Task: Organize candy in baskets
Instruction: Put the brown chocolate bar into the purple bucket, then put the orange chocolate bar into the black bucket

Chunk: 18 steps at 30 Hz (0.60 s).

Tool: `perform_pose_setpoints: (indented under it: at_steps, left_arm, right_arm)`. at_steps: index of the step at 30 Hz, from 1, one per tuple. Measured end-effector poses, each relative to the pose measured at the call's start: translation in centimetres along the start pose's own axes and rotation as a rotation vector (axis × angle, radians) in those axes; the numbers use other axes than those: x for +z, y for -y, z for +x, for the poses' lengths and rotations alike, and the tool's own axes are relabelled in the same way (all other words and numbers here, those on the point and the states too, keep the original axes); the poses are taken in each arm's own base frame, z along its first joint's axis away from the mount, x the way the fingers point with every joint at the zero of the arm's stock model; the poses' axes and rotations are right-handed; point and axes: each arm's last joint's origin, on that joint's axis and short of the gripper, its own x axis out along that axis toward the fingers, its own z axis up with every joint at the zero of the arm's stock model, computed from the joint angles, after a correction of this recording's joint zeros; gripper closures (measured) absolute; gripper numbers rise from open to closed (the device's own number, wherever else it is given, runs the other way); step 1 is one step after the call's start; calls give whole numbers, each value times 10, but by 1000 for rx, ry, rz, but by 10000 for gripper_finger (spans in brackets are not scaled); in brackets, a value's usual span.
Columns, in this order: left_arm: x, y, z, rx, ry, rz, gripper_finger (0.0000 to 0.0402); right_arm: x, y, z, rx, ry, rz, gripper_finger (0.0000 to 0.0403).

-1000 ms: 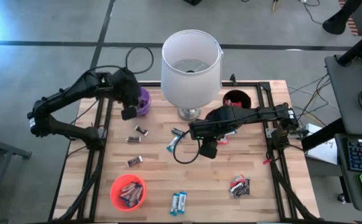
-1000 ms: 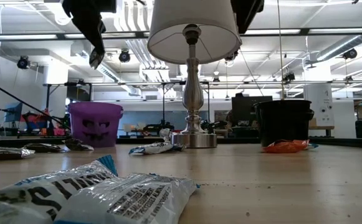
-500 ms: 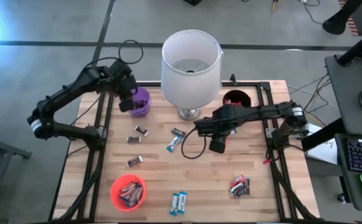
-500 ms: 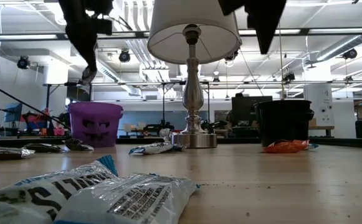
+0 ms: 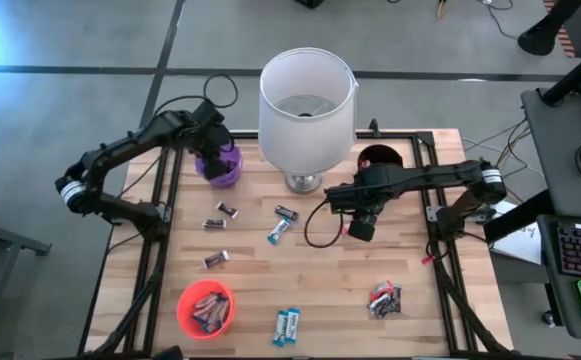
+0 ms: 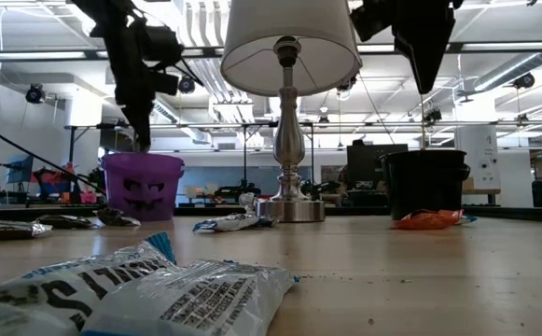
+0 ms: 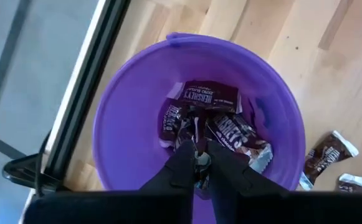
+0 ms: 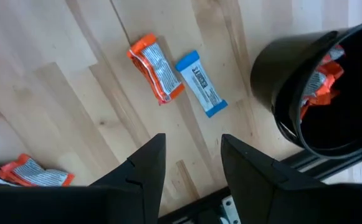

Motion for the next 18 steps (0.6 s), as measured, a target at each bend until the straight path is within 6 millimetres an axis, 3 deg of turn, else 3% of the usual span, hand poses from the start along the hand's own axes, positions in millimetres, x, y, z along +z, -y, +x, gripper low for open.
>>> perform_pose_setpoints:
  at_steps: [10, 18]
  left_arm:
    - [8, -2, 16, -28, -105, -37, 287]
    - [4, -1, 5, -23, -94, -67, 245]
  right_arm:
    - [-10, 4, 1, 14, 31, -12, 248]
    - [-21, 5, 27, 7, 13, -26, 245]
